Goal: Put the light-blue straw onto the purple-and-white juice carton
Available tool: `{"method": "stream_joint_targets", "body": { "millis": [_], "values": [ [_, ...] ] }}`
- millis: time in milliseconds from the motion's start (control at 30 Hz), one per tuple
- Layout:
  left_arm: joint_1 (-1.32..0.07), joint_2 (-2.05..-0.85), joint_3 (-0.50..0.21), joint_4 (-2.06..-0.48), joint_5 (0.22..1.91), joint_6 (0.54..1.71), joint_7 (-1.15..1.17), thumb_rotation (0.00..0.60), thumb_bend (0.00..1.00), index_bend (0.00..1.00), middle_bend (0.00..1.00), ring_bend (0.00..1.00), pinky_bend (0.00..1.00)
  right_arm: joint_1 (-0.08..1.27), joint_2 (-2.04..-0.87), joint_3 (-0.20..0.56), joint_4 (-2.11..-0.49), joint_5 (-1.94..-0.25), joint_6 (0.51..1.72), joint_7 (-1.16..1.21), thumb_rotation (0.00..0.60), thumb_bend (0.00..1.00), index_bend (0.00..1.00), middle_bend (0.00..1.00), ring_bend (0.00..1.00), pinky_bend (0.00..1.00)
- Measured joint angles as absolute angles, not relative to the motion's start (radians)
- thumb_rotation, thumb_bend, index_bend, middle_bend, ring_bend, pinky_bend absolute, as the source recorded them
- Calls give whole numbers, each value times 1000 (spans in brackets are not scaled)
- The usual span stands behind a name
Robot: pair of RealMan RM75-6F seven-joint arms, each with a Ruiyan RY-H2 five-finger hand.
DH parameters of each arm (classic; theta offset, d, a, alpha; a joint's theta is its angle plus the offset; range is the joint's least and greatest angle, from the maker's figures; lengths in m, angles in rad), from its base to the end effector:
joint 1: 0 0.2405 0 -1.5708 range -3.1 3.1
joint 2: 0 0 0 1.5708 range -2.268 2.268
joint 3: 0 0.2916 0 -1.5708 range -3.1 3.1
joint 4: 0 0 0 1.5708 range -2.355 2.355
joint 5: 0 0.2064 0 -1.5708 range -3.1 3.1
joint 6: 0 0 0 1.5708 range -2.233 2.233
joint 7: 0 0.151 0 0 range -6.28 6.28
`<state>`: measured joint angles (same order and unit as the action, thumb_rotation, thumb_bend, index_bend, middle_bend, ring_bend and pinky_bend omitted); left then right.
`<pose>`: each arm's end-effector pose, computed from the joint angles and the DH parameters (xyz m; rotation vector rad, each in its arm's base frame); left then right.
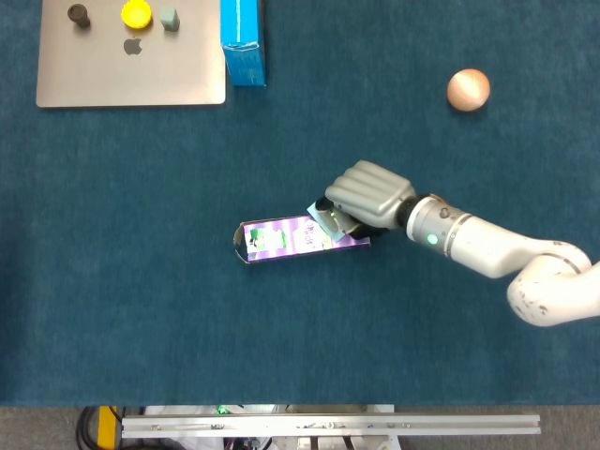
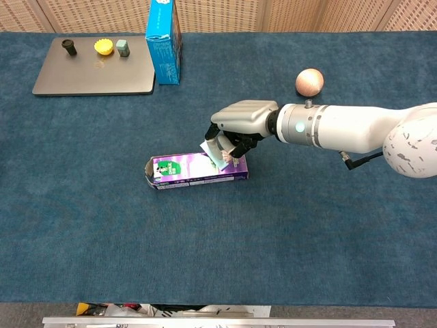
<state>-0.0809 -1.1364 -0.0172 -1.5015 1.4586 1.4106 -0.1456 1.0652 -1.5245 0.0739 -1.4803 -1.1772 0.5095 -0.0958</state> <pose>-0.3757 0.1830 0.1718 -1.3622 -1.0396 -0.8544 -0.0959 -0.3642 -0.0713 2.4697 -1.0139 0.7011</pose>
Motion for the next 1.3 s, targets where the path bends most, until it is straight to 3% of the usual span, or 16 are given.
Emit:
{"method": "stream_joint_targets", "body": {
  "millis": [1300],
  "values": [
    [-73,-1146,-15,-1478,1458,1411,-165,600,221,152,197,226,256,1073,-1517,20,-1528,-1141,535,-205,577,1000,537,1000,1000,1000]
  ]
}}
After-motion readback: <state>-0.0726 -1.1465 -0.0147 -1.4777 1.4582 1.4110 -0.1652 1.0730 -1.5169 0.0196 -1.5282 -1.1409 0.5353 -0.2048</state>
